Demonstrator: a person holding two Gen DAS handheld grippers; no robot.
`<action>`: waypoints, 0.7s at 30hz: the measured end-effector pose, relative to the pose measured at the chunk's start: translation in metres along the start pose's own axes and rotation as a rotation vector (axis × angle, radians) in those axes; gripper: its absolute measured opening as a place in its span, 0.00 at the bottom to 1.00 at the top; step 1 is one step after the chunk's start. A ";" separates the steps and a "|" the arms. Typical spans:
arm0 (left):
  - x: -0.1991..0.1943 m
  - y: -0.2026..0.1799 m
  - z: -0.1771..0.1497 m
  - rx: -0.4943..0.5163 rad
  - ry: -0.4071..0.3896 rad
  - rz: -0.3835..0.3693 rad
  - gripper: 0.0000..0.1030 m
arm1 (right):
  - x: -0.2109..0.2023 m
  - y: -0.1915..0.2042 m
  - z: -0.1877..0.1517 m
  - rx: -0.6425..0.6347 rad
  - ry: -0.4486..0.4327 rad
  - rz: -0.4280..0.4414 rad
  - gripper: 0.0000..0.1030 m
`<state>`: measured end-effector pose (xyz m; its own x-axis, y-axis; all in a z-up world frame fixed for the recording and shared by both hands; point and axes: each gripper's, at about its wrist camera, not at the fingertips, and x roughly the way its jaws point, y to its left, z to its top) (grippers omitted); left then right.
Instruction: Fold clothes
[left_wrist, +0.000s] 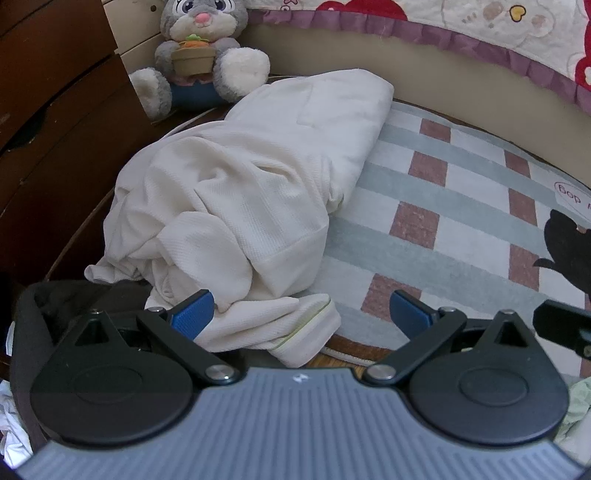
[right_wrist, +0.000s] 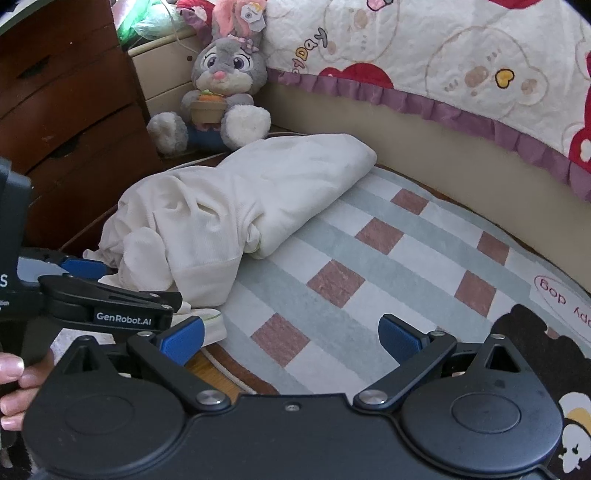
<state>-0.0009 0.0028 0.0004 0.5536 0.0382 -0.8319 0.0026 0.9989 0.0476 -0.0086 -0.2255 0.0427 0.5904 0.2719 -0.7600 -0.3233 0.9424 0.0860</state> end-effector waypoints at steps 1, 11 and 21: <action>0.000 0.002 0.000 -0.002 -0.001 -0.004 1.00 | 0.000 0.001 0.000 0.000 -0.003 0.001 0.99; 0.002 -0.001 0.002 0.006 0.008 0.020 1.00 | 0.002 -0.001 -0.001 0.036 0.010 0.013 0.99; 0.003 -0.001 0.000 0.010 0.003 0.018 1.00 | 0.000 -0.002 0.000 0.037 0.007 0.032 0.99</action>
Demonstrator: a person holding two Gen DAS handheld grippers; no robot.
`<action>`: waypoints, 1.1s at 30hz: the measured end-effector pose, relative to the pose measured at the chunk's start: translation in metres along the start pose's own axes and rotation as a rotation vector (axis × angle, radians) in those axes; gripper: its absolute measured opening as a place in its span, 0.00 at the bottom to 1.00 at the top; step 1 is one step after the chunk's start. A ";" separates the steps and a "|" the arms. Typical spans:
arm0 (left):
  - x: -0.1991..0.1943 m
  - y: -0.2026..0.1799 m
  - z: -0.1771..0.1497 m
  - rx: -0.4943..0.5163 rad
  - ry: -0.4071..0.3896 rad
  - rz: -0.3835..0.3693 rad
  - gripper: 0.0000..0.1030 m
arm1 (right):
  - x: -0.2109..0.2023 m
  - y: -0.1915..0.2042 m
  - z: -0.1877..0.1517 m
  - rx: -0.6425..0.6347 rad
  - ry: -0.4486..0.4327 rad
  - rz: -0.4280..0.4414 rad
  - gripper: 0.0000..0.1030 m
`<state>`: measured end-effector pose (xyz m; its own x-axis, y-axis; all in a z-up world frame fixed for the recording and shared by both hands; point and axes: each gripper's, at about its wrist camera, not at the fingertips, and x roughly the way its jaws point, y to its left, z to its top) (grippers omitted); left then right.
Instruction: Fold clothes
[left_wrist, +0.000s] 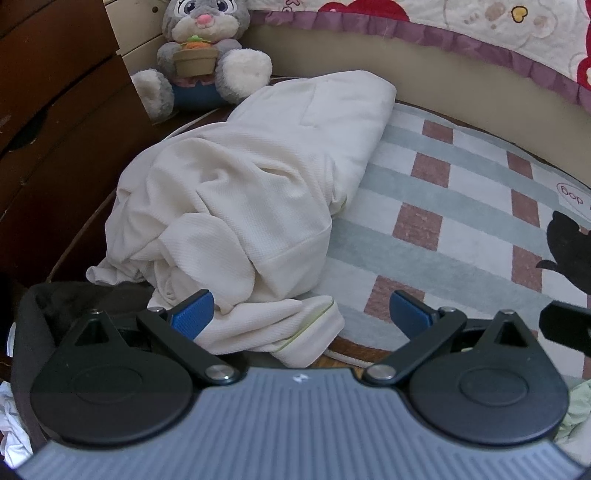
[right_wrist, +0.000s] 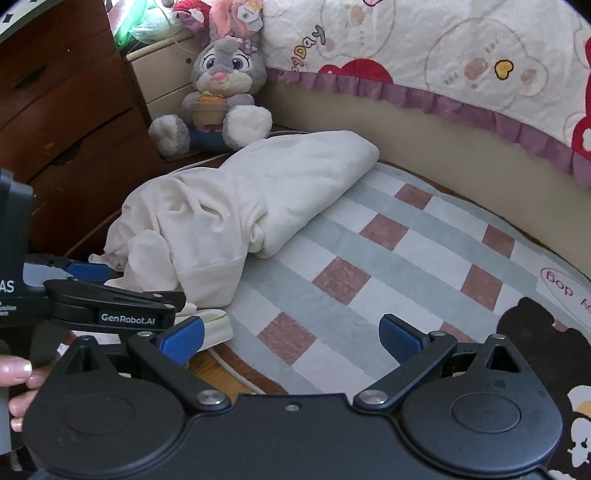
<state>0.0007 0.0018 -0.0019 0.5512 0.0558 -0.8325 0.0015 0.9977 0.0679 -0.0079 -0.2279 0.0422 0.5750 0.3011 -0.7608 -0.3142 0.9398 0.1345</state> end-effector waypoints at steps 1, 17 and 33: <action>0.000 0.000 0.000 0.000 0.000 0.000 1.00 | 0.000 0.000 0.000 0.001 0.000 0.000 0.99; 0.000 -0.001 0.000 -0.008 0.001 -0.011 1.00 | 0.002 -0.002 0.001 0.017 0.011 -0.007 0.99; 0.003 0.004 0.000 -0.026 0.010 0.001 1.00 | 0.004 -0.002 0.001 0.025 0.022 -0.003 0.99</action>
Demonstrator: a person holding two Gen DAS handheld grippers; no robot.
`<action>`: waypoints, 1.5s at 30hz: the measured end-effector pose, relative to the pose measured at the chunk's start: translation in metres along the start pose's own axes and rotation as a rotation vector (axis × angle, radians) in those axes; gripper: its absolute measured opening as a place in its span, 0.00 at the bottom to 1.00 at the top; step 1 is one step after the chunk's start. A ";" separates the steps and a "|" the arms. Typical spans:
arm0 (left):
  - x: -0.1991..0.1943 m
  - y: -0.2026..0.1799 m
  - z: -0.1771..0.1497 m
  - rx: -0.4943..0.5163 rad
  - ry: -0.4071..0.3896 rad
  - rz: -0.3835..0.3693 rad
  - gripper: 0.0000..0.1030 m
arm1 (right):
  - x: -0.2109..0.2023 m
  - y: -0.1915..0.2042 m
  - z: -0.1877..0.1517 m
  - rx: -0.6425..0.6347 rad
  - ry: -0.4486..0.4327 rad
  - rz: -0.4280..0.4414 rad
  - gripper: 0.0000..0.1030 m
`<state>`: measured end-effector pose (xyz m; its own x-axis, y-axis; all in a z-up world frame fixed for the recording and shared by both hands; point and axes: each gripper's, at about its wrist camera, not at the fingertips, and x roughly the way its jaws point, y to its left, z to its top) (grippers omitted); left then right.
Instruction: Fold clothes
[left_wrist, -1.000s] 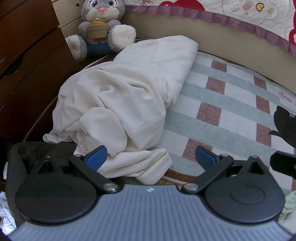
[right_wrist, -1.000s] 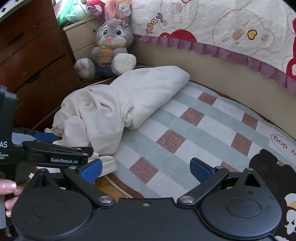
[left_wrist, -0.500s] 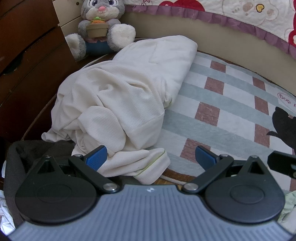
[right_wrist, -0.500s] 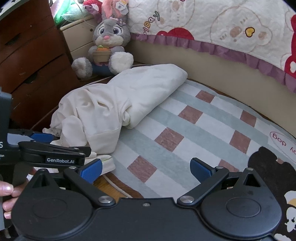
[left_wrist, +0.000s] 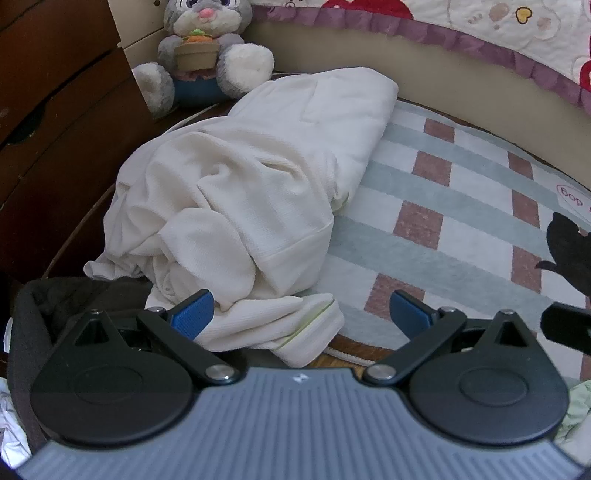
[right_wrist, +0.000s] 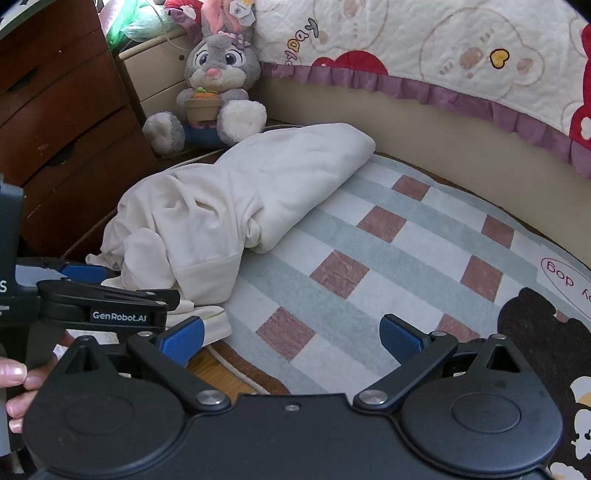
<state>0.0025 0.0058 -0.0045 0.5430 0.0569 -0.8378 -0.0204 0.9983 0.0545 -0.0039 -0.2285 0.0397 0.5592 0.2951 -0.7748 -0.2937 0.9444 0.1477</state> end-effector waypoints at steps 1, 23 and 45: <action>0.001 0.001 0.000 -0.001 0.002 -0.001 1.00 | 0.000 0.000 0.000 0.000 0.000 0.000 0.99; 0.039 0.034 0.069 0.004 -0.155 0.143 0.93 | 0.011 0.010 0.011 0.019 -0.159 0.005 0.99; 0.125 0.120 0.063 -0.388 0.007 0.021 0.43 | 0.167 -0.002 0.020 0.281 -0.073 0.359 0.41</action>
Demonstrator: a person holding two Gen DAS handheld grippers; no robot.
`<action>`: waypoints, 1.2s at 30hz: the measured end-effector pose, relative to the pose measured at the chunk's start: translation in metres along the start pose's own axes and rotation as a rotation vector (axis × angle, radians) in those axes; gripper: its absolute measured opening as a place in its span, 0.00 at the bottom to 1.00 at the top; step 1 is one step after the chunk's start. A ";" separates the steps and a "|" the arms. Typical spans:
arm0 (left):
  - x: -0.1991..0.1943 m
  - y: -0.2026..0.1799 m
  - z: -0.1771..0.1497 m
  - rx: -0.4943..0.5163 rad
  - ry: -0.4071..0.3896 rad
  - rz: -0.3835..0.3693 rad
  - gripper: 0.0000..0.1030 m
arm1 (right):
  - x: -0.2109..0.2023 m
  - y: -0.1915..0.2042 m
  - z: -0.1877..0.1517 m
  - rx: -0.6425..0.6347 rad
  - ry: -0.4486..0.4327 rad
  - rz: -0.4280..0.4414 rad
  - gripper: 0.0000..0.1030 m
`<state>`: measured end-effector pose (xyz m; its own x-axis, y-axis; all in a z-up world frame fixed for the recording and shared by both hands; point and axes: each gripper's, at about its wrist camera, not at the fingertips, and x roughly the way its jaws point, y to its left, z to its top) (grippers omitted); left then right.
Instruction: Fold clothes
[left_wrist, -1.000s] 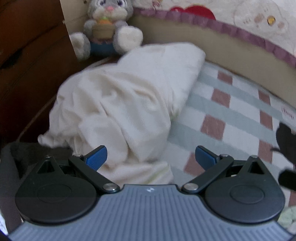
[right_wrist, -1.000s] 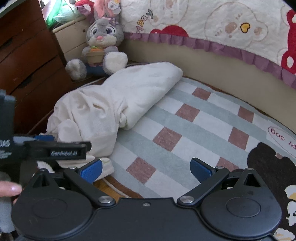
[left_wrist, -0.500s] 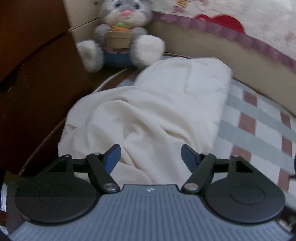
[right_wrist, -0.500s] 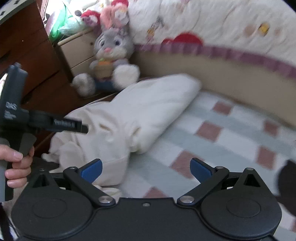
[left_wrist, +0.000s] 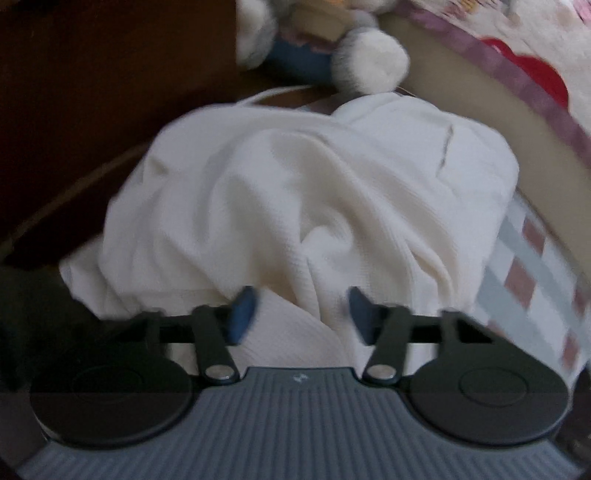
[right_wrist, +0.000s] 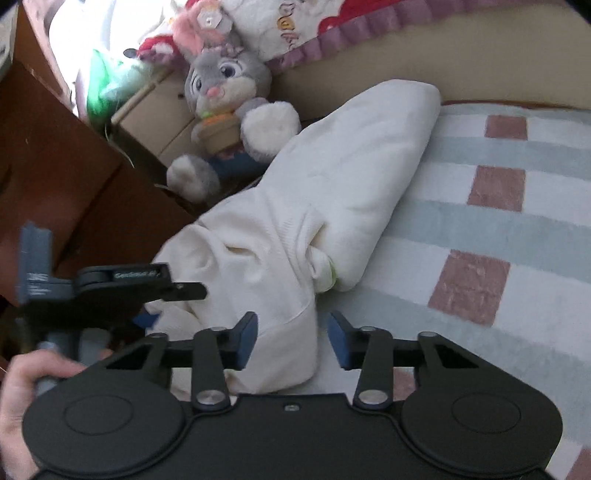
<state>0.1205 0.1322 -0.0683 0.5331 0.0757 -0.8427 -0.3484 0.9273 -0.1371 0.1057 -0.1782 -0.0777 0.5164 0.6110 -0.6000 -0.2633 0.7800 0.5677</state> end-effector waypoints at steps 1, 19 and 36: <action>0.001 0.000 0.000 -0.004 0.000 -0.012 0.37 | 0.005 0.002 0.001 -0.020 -0.002 0.001 0.31; 0.063 0.035 -0.001 -0.275 0.244 -0.338 0.51 | 0.104 -0.020 -0.007 0.145 0.109 0.202 0.38; -0.011 -0.021 0.003 -0.032 0.140 -0.999 0.32 | -0.047 -0.035 0.020 0.182 -0.042 0.395 0.17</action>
<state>0.1248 0.1132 -0.0547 0.4976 -0.7761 -0.3874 0.1867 0.5320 -0.8259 0.1068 -0.2367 -0.0578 0.4389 0.8485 -0.2956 -0.3015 0.4490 0.8411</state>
